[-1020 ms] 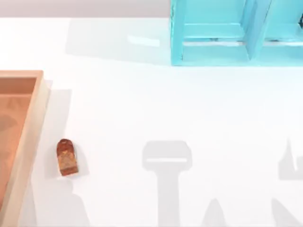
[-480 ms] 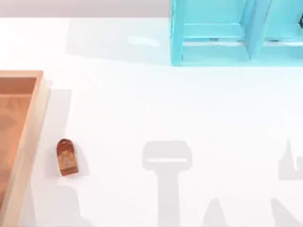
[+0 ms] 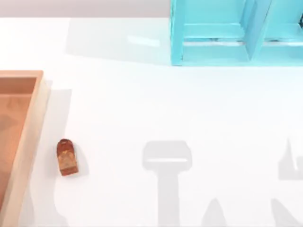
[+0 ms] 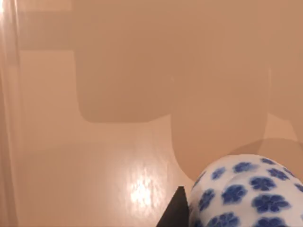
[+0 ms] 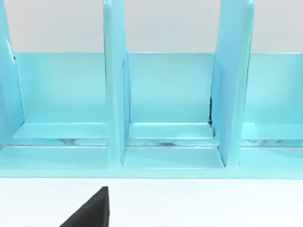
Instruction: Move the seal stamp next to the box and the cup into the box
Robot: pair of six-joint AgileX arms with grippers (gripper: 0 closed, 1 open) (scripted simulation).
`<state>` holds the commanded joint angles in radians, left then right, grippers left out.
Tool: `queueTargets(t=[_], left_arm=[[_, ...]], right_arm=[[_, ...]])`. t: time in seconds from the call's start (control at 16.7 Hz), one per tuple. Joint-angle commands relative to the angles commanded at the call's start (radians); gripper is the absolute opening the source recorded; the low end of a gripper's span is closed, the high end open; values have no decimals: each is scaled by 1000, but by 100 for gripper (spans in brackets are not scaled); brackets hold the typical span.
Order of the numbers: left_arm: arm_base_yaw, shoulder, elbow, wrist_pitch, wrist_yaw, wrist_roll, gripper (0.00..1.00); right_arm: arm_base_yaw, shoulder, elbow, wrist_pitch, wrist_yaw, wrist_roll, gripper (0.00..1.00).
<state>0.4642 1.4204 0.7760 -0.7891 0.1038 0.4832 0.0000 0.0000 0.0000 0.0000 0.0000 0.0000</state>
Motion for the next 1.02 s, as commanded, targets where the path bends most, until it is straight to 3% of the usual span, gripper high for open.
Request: queueTargets(t=[0.12, 0.9, 1.02], left_arm=[[0, 0, 0, 0, 0, 0, 0], [0, 0, 0, 0, 0, 0, 98], [0, 0, 0, 0, 0, 0, 100]], right_arm=[[0, 0, 0, 0, 0, 0, 100], [0, 0, 0, 0, 0, 0, 100], [0, 0, 0, 0, 0, 0, 100]])
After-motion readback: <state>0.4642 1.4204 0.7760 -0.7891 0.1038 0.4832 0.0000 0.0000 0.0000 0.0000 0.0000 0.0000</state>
